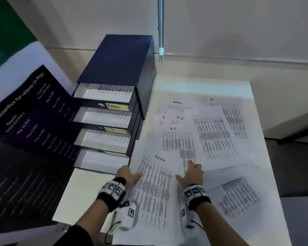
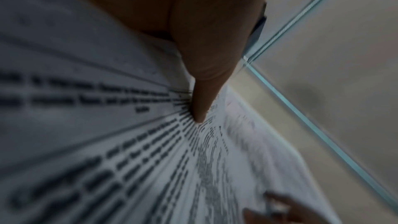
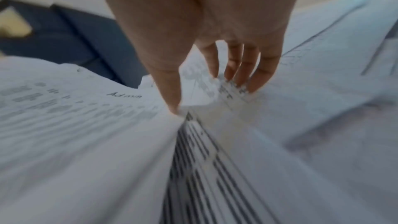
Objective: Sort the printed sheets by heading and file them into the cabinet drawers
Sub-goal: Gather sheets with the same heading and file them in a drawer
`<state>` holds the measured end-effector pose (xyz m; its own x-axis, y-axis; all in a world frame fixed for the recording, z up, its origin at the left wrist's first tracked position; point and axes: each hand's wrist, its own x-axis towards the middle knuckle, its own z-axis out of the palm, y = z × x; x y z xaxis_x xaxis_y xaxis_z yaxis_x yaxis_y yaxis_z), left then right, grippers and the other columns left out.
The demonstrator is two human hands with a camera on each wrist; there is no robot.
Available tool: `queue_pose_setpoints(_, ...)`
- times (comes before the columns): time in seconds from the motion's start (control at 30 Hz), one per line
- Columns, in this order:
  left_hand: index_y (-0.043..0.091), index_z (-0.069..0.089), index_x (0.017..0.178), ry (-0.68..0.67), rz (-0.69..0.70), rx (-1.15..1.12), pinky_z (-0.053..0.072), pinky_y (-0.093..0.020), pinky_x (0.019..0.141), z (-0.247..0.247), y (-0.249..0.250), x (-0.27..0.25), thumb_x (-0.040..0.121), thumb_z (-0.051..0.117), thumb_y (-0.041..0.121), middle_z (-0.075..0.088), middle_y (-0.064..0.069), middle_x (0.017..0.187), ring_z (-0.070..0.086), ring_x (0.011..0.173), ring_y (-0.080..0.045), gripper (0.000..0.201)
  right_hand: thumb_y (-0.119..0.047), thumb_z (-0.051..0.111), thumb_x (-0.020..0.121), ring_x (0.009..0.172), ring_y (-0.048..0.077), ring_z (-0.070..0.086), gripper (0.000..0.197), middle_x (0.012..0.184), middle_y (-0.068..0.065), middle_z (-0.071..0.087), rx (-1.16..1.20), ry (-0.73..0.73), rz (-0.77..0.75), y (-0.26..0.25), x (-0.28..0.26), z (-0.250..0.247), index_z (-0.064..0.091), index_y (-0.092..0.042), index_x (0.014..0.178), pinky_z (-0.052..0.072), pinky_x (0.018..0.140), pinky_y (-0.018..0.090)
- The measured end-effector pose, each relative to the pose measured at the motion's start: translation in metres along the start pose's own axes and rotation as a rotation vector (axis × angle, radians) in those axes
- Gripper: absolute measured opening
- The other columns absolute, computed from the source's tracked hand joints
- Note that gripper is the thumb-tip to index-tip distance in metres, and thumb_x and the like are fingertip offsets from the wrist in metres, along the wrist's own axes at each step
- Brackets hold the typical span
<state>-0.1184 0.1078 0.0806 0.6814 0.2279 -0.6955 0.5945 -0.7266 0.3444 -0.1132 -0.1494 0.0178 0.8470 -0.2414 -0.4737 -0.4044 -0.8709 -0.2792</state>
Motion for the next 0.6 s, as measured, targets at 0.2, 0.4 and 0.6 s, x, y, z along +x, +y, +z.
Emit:
queue_pose_setpoints(0.2,0.008,0.060,0.122,-0.104,-0.051,0.017,0.049,-0.025,0.086,0.037,-0.044,-0.004,0.085,0.070,0.042,0.066,-0.010,0.122,0.063,0.111,-0.026,0.052,-0.030,0.080,0.075,0.115,0.029,0.054,0.075,0.129,0.013,0.047,0.094,0.016,0.042,-0.014,-0.009,0.012,0.038,-0.013,0.135,0.048,0.093,0.036)
queue_pose_setpoints(0.4,0.002,0.052,0.126,-0.081,-0.030,-0.151,0.046,-0.027,0.091,0.050,-0.045,-0.012,0.083,0.074,0.036,0.060,-0.010,0.128,0.058,0.118,-0.028,0.059,-0.050,0.069,0.080,0.105,0.026,0.055,0.054,0.112,0.007,0.059,-0.023,0.040,-0.023,-0.019,-0.022,0.035,0.058,-0.011,0.116,0.049,0.092,0.036)
queue_pose_setpoints(0.6,0.009,0.046,0.135,-0.079,0.084,-0.357,0.046,-0.032,0.100,0.049,-0.048,-0.010,0.069,0.077,0.060,0.058,-0.007,0.132,0.057,0.120,-0.027,0.089,-0.025,0.068,0.084,0.056,0.015,0.052,0.020,0.062,-0.005,0.056,0.253,0.211,-0.068,-0.011,-0.037,0.006,0.053,-0.017,0.073,0.038,0.051,0.022)
